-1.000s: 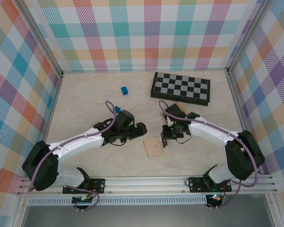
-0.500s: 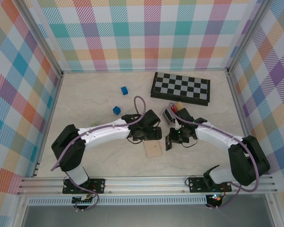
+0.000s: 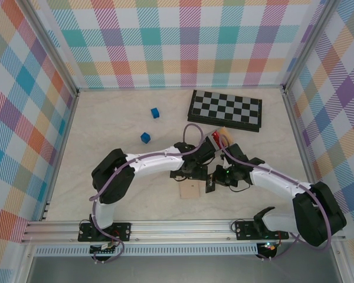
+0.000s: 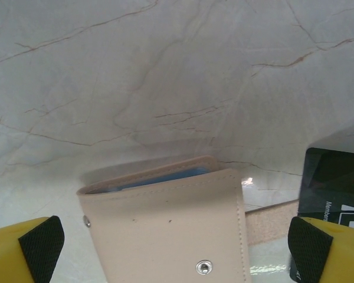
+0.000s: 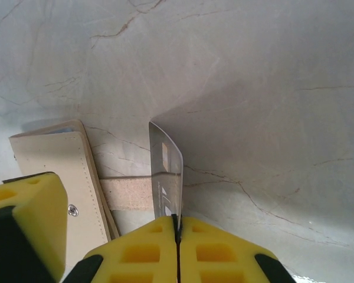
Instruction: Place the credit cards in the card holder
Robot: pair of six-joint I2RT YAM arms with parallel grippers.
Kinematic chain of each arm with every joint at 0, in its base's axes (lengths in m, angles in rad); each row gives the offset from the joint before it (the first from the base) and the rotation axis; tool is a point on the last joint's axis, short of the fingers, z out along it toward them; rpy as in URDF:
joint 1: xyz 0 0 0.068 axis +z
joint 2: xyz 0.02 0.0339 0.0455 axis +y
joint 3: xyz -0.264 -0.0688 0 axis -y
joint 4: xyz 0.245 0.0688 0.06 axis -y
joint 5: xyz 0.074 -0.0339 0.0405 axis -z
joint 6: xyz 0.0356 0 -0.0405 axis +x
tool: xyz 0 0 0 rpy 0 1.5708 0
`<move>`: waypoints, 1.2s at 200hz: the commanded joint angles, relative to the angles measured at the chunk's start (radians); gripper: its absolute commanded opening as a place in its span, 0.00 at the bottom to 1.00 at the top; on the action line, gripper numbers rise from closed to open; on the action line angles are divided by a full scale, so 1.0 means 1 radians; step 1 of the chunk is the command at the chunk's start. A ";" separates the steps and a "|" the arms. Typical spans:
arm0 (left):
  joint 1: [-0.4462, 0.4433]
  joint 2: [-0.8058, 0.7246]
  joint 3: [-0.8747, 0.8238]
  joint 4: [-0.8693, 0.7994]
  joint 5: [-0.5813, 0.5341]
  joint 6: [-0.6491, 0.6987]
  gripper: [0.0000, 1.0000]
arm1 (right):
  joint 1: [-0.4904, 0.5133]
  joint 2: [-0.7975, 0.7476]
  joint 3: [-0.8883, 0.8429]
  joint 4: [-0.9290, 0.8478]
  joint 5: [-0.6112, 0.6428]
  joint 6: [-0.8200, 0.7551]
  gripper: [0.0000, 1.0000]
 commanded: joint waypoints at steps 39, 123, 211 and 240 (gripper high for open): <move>-0.022 0.077 0.066 -0.112 -0.038 -0.008 1.00 | 0.001 -0.020 -0.052 -0.040 0.061 0.038 0.08; -0.028 0.079 0.085 -0.157 -0.080 0.000 0.99 | 0.001 0.012 -0.052 -0.060 0.127 0.042 0.07; -0.025 -0.121 -0.062 -0.140 -0.121 -0.011 0.81 | 0.000 0.033 -0.031 -0.097 0.183 0.045 0.06; -0.022 -0.170 -0.130 -0.119 -0.121 -0.022 0.60 | 0.000 0.033 -0.024 -0.101 0.186 0.044 0.06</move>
